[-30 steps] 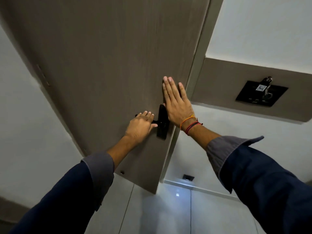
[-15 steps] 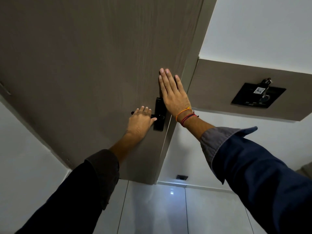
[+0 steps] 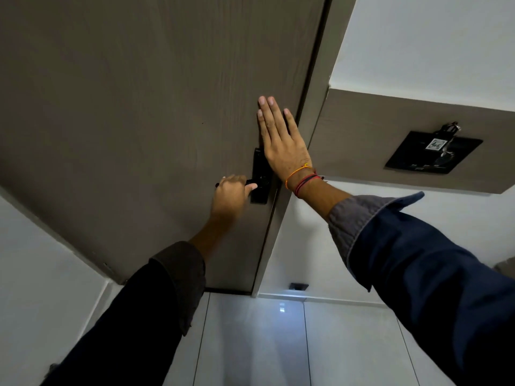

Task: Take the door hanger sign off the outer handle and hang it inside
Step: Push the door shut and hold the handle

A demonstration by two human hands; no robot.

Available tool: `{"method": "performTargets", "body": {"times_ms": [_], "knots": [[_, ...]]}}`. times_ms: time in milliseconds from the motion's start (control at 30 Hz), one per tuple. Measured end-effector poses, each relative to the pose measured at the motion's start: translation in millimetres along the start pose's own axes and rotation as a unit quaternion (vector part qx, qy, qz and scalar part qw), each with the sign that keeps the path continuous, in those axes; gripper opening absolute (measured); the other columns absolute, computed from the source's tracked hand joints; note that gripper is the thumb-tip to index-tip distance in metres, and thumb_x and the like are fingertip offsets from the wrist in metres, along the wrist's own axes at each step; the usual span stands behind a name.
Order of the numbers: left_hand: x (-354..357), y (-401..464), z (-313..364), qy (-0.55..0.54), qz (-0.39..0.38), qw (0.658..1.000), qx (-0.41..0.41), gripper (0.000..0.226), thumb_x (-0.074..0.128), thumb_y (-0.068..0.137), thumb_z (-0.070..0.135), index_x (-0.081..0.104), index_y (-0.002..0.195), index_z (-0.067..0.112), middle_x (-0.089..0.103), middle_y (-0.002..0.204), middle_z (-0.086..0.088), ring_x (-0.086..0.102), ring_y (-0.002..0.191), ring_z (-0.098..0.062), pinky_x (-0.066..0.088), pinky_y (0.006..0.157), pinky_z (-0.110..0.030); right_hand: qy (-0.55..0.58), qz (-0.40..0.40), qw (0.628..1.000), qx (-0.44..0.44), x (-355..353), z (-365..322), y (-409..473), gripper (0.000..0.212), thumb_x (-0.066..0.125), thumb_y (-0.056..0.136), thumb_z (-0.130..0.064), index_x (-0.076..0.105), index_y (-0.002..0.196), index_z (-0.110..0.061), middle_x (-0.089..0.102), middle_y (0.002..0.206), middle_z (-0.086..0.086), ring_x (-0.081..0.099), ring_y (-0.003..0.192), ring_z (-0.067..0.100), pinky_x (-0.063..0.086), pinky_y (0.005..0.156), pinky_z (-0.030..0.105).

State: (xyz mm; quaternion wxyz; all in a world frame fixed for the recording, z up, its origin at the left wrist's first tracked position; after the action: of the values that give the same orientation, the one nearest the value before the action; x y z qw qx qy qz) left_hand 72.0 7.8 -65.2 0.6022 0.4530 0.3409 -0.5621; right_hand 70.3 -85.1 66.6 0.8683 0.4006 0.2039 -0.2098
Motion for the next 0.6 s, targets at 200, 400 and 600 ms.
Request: {"method": "performTargets", "body": {"times_ms": [200, 400, 600], "knots": [[0.4, 11.0, -1.9, -0.028, 0.042, 0.999, 0.012, 0.043, 0.052, 0.105, 0.043, 0.069, 0.107, 0.004, 0.072, 0.104, -0.018, 0.067, 0.102, -0.036, 0.045, 0.104, -0.045, -0.033, -0.041, 0.998, 0.02, 7.3, -2.1, 7.5, 0.06, 0.013, 0.107, 0.009, 0.024, 0.164, -0.002, 0.026, 0.171, 0.015, 0.029, 0.159, 0.031, 0.036, 0.126, 0.045], [-3.4, 18.0, 0.5, 0.148, 0.027, 0.986, 0.068, 0.061, 0.027, 0.109, 0.052, 0.072, 0.11, 0.009, 0.072, 0.101, -0.011, 0.07, 0.097, -0.026, 0.054, 0.085, -0.035, -0.022, -0.018, 0.999, 0.022, 11.5, -3.0, 9.7, 0.056, 0.035, 0.109, 0.002, 0.024, 0.164, 0.0, 0.028, 0.17, 0.017, 0.031, 0.158, 0.034, 0.039, 0.123, 0.047], [2.1, 47.1, 7.0, 0.237, -0.132, 0.956, 0.11, 0.053, 0.044, 0.107, 0.047, 0.064, 0.13, 0.004, 0.063, 0.123, -0.018, 0.063, 0.116, -0.035, 0.052, 0.091, -0.044, -0.032, -0.039, 0.999, 0.013, 12.5, -2.5, 10.1, 0.059, 0.038, 0.108, 0.001, 0.022, 0.165, -0.002, 0.024, 0.172, 0.017, 0.028, 0.159, 0.033, 0.037, 0.125, 0.046]]}}
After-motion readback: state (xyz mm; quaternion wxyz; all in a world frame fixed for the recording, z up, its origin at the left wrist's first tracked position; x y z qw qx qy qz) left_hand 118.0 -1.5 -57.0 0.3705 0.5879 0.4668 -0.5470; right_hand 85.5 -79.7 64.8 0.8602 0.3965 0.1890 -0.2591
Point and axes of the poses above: each hand's wrist, its own y-axis towards the middle knuckle, its own x-axis out of the palm, z = x × y, the point moved 9 cm from there along y, towards the middle knuckle
